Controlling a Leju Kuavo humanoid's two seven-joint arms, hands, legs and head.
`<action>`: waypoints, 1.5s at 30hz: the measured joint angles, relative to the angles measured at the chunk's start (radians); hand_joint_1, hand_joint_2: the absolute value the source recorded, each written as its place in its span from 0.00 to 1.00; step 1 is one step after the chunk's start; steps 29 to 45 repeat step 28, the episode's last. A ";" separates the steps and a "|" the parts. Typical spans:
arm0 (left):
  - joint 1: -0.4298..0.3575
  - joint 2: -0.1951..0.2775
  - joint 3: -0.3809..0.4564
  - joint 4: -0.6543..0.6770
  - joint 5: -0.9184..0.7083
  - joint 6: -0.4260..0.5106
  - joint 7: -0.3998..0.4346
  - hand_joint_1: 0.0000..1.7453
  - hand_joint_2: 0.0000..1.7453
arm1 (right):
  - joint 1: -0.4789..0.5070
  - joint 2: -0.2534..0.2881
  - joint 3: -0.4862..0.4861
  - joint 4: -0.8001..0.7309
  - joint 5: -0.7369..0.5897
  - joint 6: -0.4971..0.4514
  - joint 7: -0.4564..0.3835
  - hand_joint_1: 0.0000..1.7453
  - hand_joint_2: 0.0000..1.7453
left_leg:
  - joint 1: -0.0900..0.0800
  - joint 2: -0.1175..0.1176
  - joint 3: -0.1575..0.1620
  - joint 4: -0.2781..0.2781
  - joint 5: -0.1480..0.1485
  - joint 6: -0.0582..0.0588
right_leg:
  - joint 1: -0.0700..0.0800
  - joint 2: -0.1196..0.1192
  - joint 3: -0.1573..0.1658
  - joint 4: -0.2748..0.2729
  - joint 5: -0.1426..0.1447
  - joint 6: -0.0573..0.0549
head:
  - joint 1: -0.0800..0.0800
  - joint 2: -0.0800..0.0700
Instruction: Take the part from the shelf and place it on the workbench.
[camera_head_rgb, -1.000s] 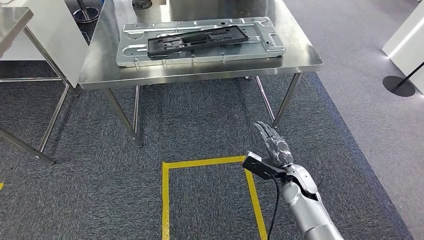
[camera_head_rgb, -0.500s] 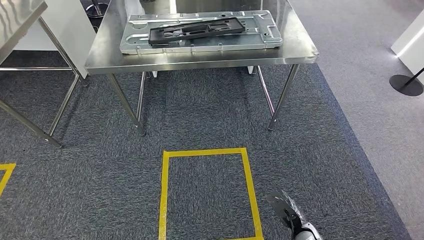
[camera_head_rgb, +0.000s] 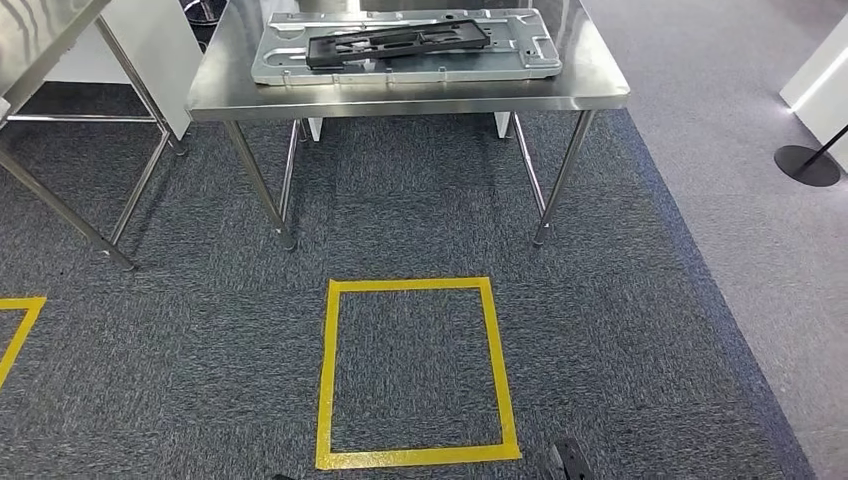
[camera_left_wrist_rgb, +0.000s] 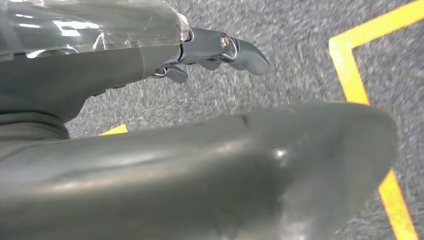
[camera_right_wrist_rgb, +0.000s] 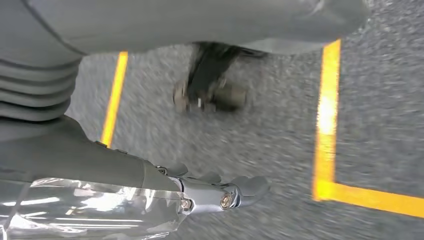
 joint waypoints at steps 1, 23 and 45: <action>-0.001 -0.001 -0.002 0.000 -0.001 0.000 0.002 0.00 0.00 | 0.001 0.005 -0.014 0.004 -0.008 0.001 0.007 0.00 0.25 | -0.001 -0.001 -0.011 0.013 0.002 -0.009 | -0.001 0.002 0.028 -0.044 -0.017 -0.006 | 0.000 0.000; -0.014 -0.020 -0.042 0.000 -0.026 -0.011 0.040 0.00 1.00 | 0.013 0.004 -0.084 0.054 0.052 -0.027 0.075 0.00 1.00 | -0.003 -0.002 0.105 -0.021 -0.069 0.020 | 0.024 -0.012 -0.103 0.059 -0.030 -0.032 | -0.001 0.000; -0.009 -0.022 -0.042 0.000 -0.026 -0.012 0.050 0.00 1.00 | 0.017 0.028 -0.084 0.054 0.054 -0.040 0.071 0.00 1.00 | -0.015 -0.002 0.079 -0.011 -0.057 0.027 | 0.026 -0.010 -0.140 0.189 -0.070 -0.035 | -0.001 0.000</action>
